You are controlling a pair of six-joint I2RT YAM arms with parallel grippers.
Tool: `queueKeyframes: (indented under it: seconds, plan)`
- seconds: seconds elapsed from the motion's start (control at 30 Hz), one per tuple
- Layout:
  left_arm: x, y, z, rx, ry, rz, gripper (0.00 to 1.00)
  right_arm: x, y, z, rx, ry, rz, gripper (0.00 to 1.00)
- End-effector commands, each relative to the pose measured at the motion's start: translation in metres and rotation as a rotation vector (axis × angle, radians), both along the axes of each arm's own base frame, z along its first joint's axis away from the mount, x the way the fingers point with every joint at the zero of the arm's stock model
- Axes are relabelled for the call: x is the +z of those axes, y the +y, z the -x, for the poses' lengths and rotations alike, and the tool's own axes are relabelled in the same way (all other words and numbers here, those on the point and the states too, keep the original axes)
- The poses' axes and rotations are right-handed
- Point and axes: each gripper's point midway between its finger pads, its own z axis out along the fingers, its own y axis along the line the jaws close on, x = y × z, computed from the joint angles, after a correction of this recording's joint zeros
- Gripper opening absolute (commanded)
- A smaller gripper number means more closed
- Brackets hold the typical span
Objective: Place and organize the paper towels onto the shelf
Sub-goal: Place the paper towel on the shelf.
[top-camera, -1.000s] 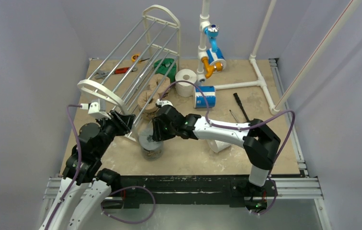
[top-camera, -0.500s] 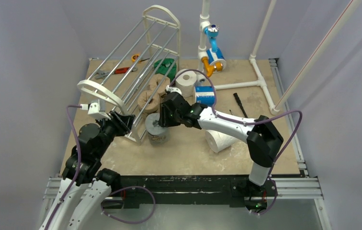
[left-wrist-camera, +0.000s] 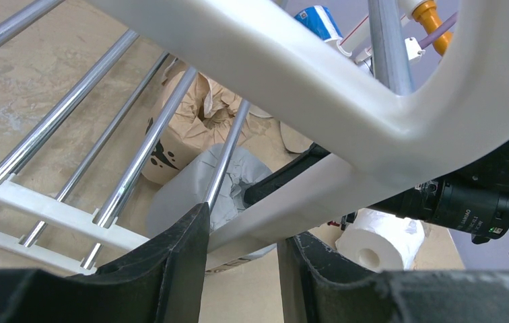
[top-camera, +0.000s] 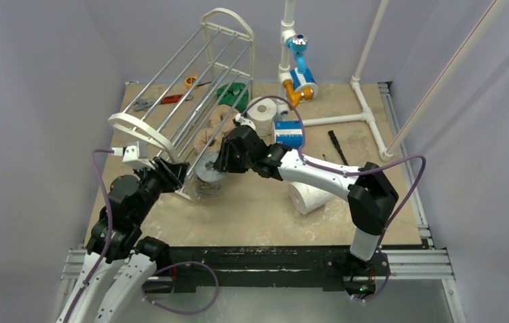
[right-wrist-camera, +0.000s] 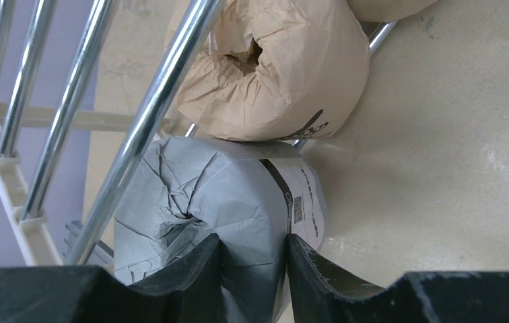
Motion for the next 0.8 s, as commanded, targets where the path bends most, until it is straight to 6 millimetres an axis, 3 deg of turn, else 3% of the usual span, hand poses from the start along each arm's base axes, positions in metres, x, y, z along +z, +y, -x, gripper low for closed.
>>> queueKeyframes:
  seconds: [0.0,0.77]
  plan:
    - [-0.014,-0.005,0.011,-0.014,0.091,0.049,0.35,0.046,0.016,-0.007,-0.049,-0.029,-0.175,0.36]
    - [-0.022,-0.01,0.011,-0.04,0.106,0.057,0.35,0.019,0.038,-0.014,-0.073,0.037,-0.23,0.34]
